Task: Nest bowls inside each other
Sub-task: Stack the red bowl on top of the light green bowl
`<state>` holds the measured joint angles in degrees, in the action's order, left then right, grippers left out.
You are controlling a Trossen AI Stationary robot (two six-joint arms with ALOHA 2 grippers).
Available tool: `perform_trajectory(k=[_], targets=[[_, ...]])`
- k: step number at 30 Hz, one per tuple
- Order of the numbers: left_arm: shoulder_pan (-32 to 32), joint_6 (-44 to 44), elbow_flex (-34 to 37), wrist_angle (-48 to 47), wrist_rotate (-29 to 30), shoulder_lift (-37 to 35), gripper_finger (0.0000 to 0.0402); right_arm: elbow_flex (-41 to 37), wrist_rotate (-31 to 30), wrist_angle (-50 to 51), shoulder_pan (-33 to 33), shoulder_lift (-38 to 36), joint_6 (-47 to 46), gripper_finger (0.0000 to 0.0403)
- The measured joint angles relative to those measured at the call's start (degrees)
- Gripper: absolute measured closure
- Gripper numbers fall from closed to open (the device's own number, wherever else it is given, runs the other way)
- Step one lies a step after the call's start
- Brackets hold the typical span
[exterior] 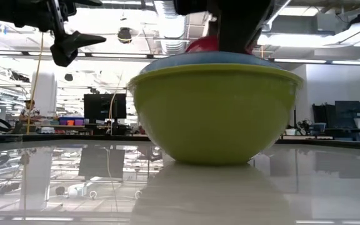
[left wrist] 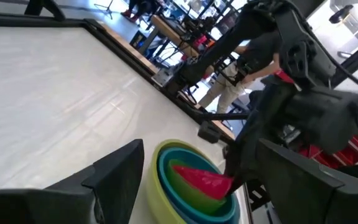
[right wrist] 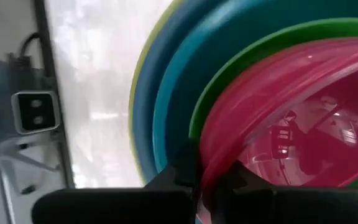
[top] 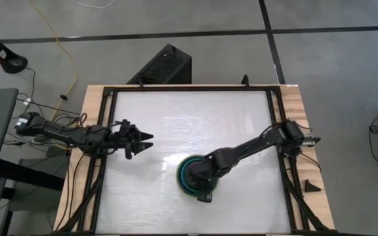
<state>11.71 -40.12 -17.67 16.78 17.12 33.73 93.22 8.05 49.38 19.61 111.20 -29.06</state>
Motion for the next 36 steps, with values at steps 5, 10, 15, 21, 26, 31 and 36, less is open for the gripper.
perform_trajectory(k=[5, 10, 15, 21, 26, 31, 36], targets=[[1.17, 0.00, 0.00, -0.27, 1.07, 0.00, 0.0109, 4.64, -5.14, 4.70, 0.75, 4.17, -0.71, 0.0364], [2.27, 0.00, 0.00, -0.55, 1.78, 0.00, 0.0109, 6.37, -8.15, 5.84, 0.27, 5.55, -4.15, 0.0292], [3.01, 0.00, 0.00, -0.92, 2.34, 0.00, 0.0109, 7.19, -5.98, 5.84, -1.81, 5.43, -4.27, 0.0193], [3.73, 0.00, 0.00, -0.98, 2.79, 0.00, 0.0109, 9.15, -5.34, 5.55, -2.52, 1.66, -5.44, 0.0131], [4.64, 0.48, 0.00, -1.13, 3.78, 0.00, 0.0109, 8.63, -13.14, 4.84, -1.03, -4.64, -5.16, 0.0128], [6.33, 2.20, 0.00, -0.65, 6.24, -0.17, 0.0109, 4.39, -25.32, -0.26, 2.04, -14.39, -6.32, 0.0128], [8.62, 2.96, -0.02, -0.56, 9.40, -1.58, 0.0109, -7.12, -30.85, -11.12, 4.76, -27.14, -8.42, 0.0128]])
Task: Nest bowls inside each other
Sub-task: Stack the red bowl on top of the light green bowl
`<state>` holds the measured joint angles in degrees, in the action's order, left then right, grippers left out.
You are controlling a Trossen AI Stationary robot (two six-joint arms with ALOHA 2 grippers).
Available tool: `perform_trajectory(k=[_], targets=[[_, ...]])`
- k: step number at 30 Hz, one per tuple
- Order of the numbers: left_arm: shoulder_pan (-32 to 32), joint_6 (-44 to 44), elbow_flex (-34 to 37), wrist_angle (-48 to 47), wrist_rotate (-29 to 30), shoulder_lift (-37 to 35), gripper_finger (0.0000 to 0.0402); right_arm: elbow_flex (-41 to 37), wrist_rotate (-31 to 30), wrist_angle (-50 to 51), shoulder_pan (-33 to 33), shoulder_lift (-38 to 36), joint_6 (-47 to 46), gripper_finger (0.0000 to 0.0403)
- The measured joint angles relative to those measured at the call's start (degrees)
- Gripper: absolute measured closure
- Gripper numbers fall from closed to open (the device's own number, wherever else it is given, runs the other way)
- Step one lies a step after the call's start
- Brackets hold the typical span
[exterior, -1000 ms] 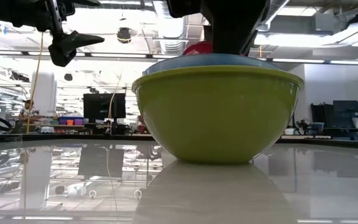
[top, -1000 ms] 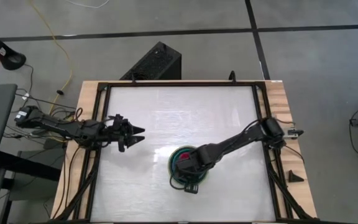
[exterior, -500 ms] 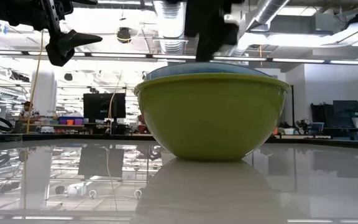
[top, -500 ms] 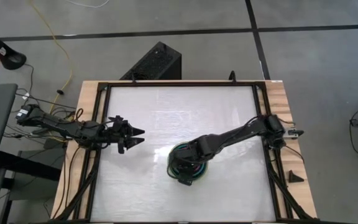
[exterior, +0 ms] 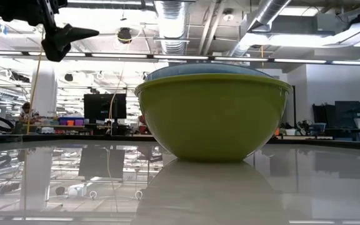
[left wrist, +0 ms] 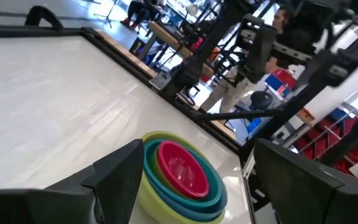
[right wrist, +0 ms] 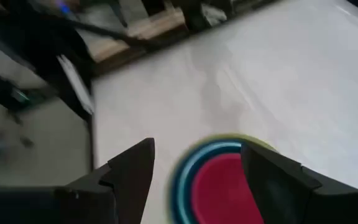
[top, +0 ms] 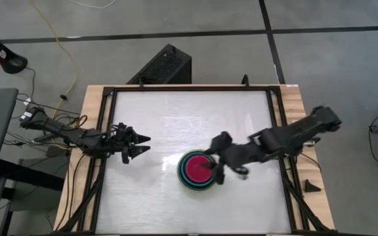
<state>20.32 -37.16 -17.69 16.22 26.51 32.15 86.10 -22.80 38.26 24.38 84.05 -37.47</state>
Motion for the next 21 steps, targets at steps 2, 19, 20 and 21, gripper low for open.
perform_trajectory(k=[2, 19, 20, 21], targets=[[0.61, 0.57, 0.00, -0.01, 1.27, -0.08, 0.0109, -6.89, 0.42, -6.87, 0.02, -4.39, -1.48, 0.0128], [0.74, -1.60, 0.00, -0.91, 2.02, 0.47, 0.0109, -34.68, 3.16, -64.16, 6.44, 8.25, -9.53, 0.0305], [0.74, -1.62, 0.00, -0.89, 2.02, 0.47, 0.0109, -34.72, 3.16, -65.85, 6.63, 9.70, -9.44, 0.0343], [0.72, -1.64, 0.00, -0.89, 2.02, 0.47, 0.0109, -34.74, 3.14, -67.46, 6.77, 11.06, -9.04, 0.0371]])
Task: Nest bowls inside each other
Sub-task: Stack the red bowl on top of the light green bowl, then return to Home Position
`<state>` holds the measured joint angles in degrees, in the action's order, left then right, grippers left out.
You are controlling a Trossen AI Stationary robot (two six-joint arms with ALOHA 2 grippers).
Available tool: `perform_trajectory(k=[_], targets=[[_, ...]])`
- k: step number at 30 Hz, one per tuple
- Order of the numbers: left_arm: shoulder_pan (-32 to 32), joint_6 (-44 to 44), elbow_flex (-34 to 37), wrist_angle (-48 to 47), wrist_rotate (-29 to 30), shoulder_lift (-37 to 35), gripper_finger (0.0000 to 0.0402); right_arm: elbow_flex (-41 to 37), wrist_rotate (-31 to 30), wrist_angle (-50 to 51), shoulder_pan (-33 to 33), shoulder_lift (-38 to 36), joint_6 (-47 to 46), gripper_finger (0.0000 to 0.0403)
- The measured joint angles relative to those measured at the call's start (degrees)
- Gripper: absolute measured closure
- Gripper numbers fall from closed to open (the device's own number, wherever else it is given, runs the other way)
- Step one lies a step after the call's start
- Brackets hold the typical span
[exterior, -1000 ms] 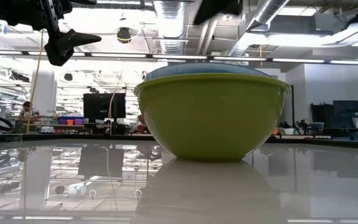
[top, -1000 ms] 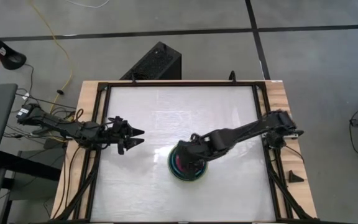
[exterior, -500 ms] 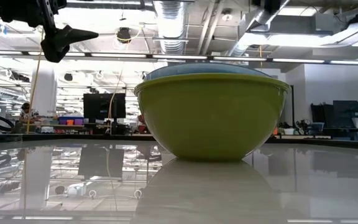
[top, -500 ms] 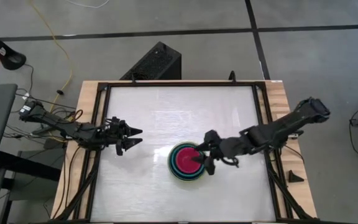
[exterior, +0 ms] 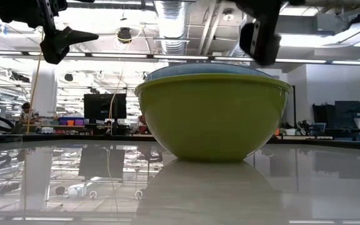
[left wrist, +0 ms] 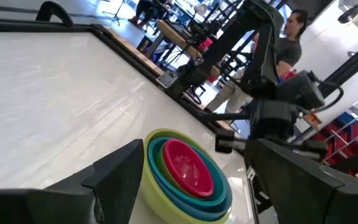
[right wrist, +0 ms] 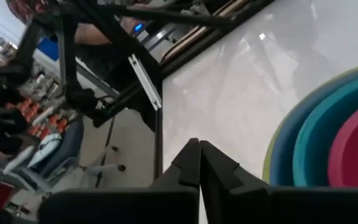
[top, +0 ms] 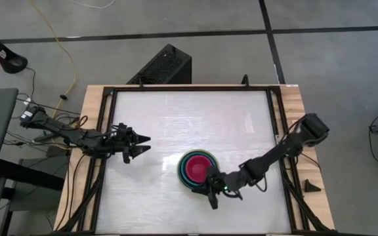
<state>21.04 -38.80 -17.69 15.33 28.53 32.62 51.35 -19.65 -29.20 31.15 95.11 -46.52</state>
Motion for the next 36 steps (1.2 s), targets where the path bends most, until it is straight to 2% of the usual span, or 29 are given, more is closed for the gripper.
perform_trajectory(k=[1, 12, 17, 21, 28, 33, 36], targets=[[0.00, -0.10, 0.00, -0.08, 0.00, 0.00, 0.0109, 0.00, -0.15, -1.20, -0.02, 1.19, 0.26, 0.0381], [0.00, -1.51, 0.00, -0.19, 0.22, 0.00, 0.0109, 1.17, -0.14, -2.62, -2.92, 7.27, -3.20, 0.0383], [0.00, -1.53, 0.00, -0.16, 0.22, 0.00, 0.0109, 1.16, 0.91, 1.86, -3.43, 7.12, -4.50, 0.0383], [0.00, -1.47, 0.00, -0.22, 0.54, 0.00, 0.0109, 1.22, 4.68, 2.87, -3.99, 6.90, -4.79, 0.0383], [0.00, -1.38, 0.00, -0.24, 1.11, 0.00, 0.0109, 5.13, 4.76, 10.95, -3.31, 6.84, -2.21, 0.0383], [0.00, -1.59, 0.00, -0.22, 1.36, 0.00, 0.0109, 6.45, 1.90, 11.98, -3.27, 2.98, 2.11, 0.0328], [0.00, -1.39, -0.02, -0.05, 1.43, 0.00, 0.0109, 6.45, -4.46, 16.14, -2.84, -1.87, 6.16, 0.0299]])
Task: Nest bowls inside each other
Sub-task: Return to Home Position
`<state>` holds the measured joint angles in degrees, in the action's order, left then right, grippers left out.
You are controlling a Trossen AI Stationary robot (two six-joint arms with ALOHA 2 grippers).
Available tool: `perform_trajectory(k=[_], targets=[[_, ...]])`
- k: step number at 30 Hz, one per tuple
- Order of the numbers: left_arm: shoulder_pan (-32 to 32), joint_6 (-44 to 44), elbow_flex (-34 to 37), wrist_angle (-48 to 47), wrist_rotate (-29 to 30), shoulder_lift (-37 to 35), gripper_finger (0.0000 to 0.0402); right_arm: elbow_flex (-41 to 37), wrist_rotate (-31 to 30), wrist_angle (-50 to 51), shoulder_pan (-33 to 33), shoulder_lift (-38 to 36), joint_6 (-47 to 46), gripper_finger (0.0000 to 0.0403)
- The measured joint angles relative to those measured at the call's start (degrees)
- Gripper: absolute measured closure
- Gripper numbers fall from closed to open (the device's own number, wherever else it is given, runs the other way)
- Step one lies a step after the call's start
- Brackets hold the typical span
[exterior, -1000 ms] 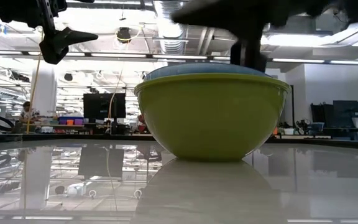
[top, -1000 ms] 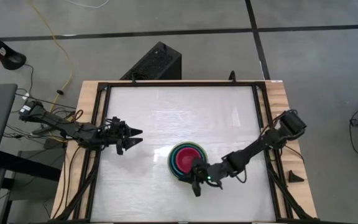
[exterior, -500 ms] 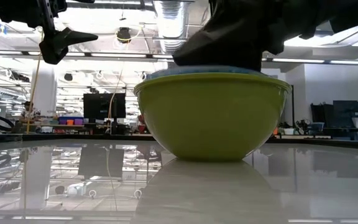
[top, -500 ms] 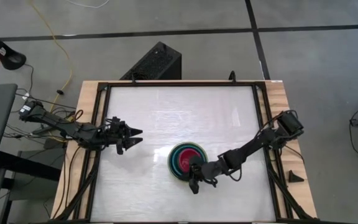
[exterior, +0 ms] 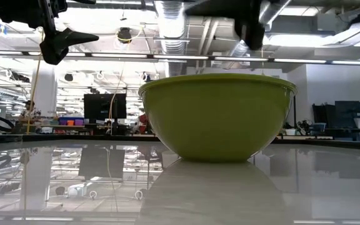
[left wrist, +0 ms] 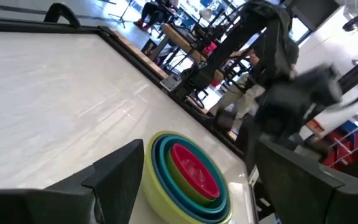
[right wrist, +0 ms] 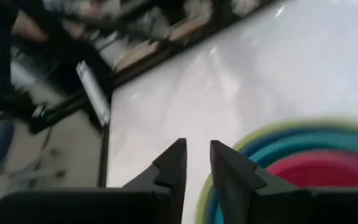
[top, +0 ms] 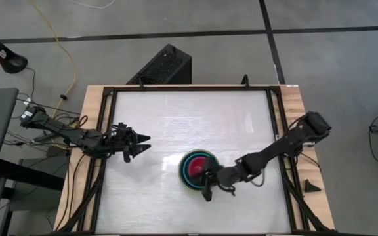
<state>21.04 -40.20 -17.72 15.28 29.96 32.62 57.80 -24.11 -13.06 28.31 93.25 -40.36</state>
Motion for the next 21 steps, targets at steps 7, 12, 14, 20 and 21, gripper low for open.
perform_trajectory(k=[7, 12, 14, 20, 21], targets=[[0.01, 1.81, 0.00, 0.05, 0.83, -0.72, 0.0109, -9.83, -8.21, 2.62, 1.11, -18.42, 3.32, 0.0287], [1.00, 3.97, 0.00, -1.67, 1.72, -3.63, 0.0109, -22.75, -17.18, -3.49, 5.43, -33.84, 3.50, 0.0292], [1.33, 5.01, -0.04, -3.16, 3.37, -5.32, 0.0109, -28.13, -19.24, -6.97, 6.98, -39.04, 4.56, 0.0293], [1.49, 3.90, -0.04, -14.10, 6.35, -10.25, 0.0109, -38.36, -21.22, -13.88, 7.96, -48.86, 8.18, 0.0293], [1.49, 3.59, -0.04, -15.37, 6.42, -11.00, 0.0109, -39.50, -21.20, -15.06, 7.96, -49.99, 9.20, 0.0293]])
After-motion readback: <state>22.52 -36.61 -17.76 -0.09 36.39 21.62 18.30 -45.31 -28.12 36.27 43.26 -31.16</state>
